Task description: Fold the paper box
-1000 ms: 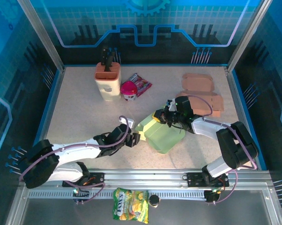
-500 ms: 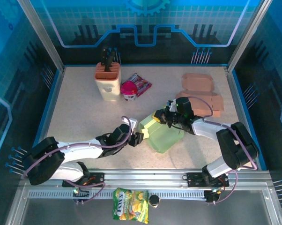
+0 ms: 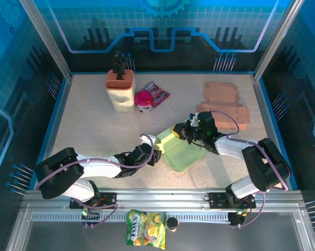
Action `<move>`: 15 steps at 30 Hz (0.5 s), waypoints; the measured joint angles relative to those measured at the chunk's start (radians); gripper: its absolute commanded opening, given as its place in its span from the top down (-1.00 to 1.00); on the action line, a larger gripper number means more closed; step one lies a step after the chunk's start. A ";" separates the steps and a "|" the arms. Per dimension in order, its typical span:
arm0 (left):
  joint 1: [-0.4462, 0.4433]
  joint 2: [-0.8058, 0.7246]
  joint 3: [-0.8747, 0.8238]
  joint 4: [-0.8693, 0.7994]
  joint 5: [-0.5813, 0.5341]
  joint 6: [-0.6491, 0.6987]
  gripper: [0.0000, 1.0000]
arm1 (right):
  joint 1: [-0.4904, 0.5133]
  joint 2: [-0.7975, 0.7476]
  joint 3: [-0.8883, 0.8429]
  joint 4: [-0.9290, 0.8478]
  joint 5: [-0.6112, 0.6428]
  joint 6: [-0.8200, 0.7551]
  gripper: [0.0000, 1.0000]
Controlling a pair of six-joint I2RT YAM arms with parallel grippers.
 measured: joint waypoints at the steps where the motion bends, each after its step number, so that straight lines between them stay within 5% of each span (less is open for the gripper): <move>1: -0.005 0.007 0.001 0.006 -0.005 0.001 0.01 | 0.003 0.000 -0.008 0.018 0.008 0.005 1.00; 15: -0.037 0.053 0.017 0.042 -0.067 0.001 0.17 | 0.047 -0.001 -0.074 0.153 0.097 0.064 1.00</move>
